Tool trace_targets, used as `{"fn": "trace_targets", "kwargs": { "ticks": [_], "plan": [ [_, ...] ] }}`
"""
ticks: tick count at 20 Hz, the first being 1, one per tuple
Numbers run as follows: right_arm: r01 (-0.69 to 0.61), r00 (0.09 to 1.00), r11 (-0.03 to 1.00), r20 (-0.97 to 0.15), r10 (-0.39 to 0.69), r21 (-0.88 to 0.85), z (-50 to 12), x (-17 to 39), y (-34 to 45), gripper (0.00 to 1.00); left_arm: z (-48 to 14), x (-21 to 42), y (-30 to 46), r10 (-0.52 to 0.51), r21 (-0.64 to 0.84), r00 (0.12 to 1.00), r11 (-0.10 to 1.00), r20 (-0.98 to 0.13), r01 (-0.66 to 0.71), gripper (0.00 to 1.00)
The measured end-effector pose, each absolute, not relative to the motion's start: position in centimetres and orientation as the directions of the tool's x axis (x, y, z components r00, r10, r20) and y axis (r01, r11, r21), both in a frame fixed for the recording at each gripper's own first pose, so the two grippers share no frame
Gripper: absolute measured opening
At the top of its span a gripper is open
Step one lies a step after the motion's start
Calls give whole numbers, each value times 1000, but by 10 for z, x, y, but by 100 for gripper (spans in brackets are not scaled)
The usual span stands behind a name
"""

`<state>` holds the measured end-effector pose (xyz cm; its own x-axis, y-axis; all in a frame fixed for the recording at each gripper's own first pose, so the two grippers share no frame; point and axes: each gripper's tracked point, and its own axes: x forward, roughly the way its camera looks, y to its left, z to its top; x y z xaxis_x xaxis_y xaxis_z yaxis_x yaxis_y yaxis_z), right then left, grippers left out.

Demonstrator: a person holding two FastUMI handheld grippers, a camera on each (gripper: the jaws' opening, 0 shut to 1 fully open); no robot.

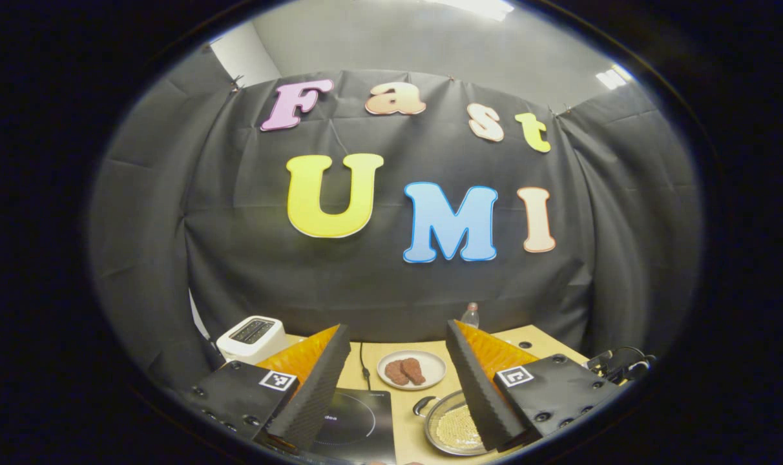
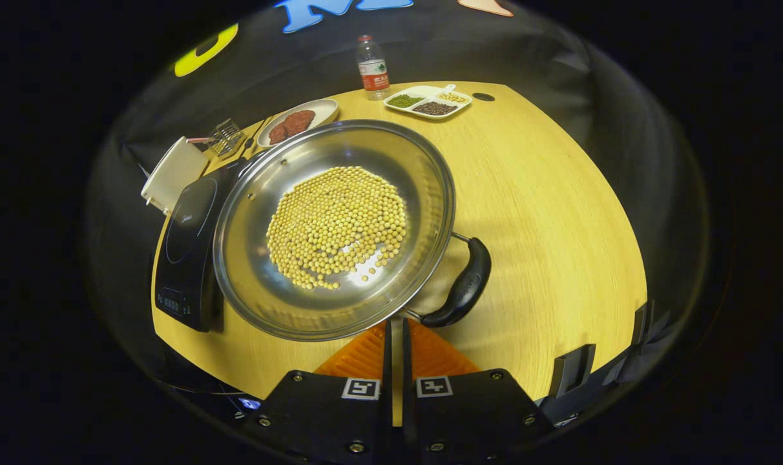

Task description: First push the handle of the pot to place it horizontally, then grasp the pot with both hands and set it on the induction cooktop.

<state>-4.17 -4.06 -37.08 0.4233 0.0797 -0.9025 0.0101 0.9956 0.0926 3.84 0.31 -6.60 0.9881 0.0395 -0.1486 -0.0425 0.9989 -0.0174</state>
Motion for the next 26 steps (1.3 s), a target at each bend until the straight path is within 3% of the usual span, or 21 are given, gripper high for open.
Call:
{"fn": "trace_targets", "kwargs": {
  "ticks": [3, 4, 7, 25, 26],
  "plan": [
    [19, 427, 997, -902, 62, 78, -371, -32, -55, 6, -61, 42, 1, 41, -8, 990, 999, -137, -42, 100],
    [19, 427, 997, -902, 58, 73, -372, -29, -60, 6, -59, 43, 0, 42, -2, 990, 999, -135, -42, 96],
    [23, 433, 998, -901, 41, 56, -370, -19, -75, 6, -58, 44, -3, 49, 6, 990, 999, -133, -49, 100],
    [-8, 448, 1000, -894, 12, 9, -363, 41, -123, 6, -73, 43, -3, 121, 8, 978, 993, -171, -121, 96],
    [-14, 449, 1000, -893, 11, 5, -363, 45, -124, 6, -74, 43, -3, 124, 5, 977, 992, -174, -125, 100]
  ]
}}
